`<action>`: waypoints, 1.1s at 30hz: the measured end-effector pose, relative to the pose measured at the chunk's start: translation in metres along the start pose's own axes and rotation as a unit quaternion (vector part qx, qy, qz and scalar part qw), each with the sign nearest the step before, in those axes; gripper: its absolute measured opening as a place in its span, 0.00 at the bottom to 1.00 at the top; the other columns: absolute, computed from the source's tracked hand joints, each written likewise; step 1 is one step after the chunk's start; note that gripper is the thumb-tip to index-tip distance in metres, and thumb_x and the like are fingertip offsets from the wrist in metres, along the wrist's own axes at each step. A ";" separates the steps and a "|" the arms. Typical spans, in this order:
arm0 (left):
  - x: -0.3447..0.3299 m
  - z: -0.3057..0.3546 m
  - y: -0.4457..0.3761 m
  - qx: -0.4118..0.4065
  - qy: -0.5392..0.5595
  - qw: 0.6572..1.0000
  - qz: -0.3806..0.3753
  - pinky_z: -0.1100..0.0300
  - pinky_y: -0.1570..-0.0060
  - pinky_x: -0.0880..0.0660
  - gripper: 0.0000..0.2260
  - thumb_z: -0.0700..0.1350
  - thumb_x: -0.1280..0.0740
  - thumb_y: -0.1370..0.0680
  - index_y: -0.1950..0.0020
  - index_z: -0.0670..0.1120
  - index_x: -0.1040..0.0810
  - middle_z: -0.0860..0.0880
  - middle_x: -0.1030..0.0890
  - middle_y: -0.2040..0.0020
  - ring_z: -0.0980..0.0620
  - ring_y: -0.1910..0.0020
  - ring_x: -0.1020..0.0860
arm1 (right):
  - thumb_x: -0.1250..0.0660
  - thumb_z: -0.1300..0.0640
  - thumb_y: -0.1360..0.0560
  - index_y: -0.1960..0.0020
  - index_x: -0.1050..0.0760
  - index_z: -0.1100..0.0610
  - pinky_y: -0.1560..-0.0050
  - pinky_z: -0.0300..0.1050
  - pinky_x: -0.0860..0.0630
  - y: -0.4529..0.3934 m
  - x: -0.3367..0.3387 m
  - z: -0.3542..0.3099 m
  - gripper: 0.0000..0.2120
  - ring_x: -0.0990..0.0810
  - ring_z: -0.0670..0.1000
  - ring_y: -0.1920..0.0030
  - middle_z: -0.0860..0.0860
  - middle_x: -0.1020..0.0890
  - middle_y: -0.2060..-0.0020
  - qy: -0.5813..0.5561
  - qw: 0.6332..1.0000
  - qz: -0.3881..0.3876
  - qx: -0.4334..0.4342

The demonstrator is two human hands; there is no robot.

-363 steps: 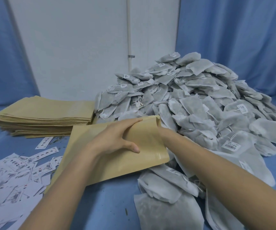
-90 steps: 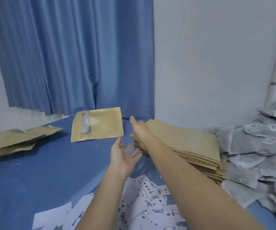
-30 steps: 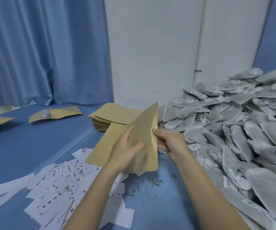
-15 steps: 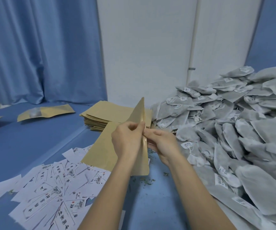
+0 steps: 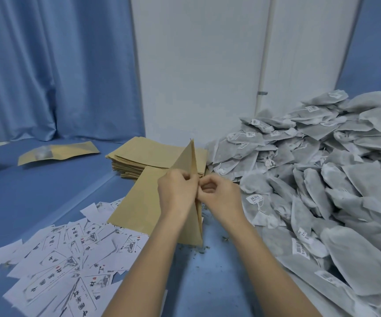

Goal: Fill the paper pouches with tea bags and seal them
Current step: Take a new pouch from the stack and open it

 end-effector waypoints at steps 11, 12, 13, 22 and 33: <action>-0.012 -0.002 0.008 -0.045 0.003 0.999 0.011 0.58 0.67 0.42 0.11 0.39 0.37 0.23 0.63 0.37 0.22 0.44 0.23 0.69 0.44 0.64 0.28 | 0.39 0.62 0.27 0.76 0.43 0.54 0.71 0.33 0.37 -0.006 0.008 0.000 0.21 0.33 0.44 0.76 0.49 0.38 0.81 0.138 0.990 0.018 0.030; -0.011 -0.005 0.008 -0.039 0.005 0.999 0.015 0.57 0.67 0.42 0.11 0.39 0.37 0.22 0.63 0.37 0.22 0.46 0.25 0.71 0.44 0.64 0.28 | 0.40 0.63 0.28 0.76 0.42 0.55 0.72 0.35 0.38 -0.008 0.009 0.005 0.20 0.35 0.46 0.76 0.49 0.38 0.81 0.128 0.992 0.010 0.013; -0.011 -0.008 0.008 -0.035 0.007 0.999 0.017 0.56 0.66 0.42 0.12 0.39 0.38 0.22 0.63 0.36 0.23 0.47 0.26 0.72 0.44 0.64 0.29 | 0.41 0.63 0.28 0.75 0.42 0.55 0.73 0.37 0.40 -0.010 0.010 0.010 0.19 0.38 0.47 0.76 0.49 0.38 0.80 0.118 0.993 0.000 -0.002; -0.009 0.008 0.001 -0.093 -0.081 0.992 -0.008 0.52 0.64 0.31 0.13 0.40 0.40 0.23 0.66 0.36 0.26 0.42 0.22 0.68 0.42 0.65 0.24 | 0.37 0.66 0.29 0.49 0.25 0.57 0.62 0.45 0.29 -0.003 0.015 -0.009 0.10 0.23 0.52 0.62 0.53 0.22 0.58 0.187 0.973 0.063 0.122; -0.031 0.078 0.028 -0.294 -0.285 0.912 -0.023 0.55 0.67 0.38 0.03 0.38 0.36 0.25 0.55 0.38 0.23 0.39 0.22 0.57 0.39 0.60 0.22 | 0.41 0.63 0.25 0.61 0.31 0.51 0.63 0.36 0.43 -0.024 0.007 -0.005 0.10 0.28 0.48 0.57 0.43 0.28 0.63 0.304 0.932 -0.073 0.180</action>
Point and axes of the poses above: each hand's wrist, its own y-axis away from the middle knuckle, its own x-axis out of the back of the hand, z = x × y, the point moved 8 cm from there along -y, towards the middle knuckle
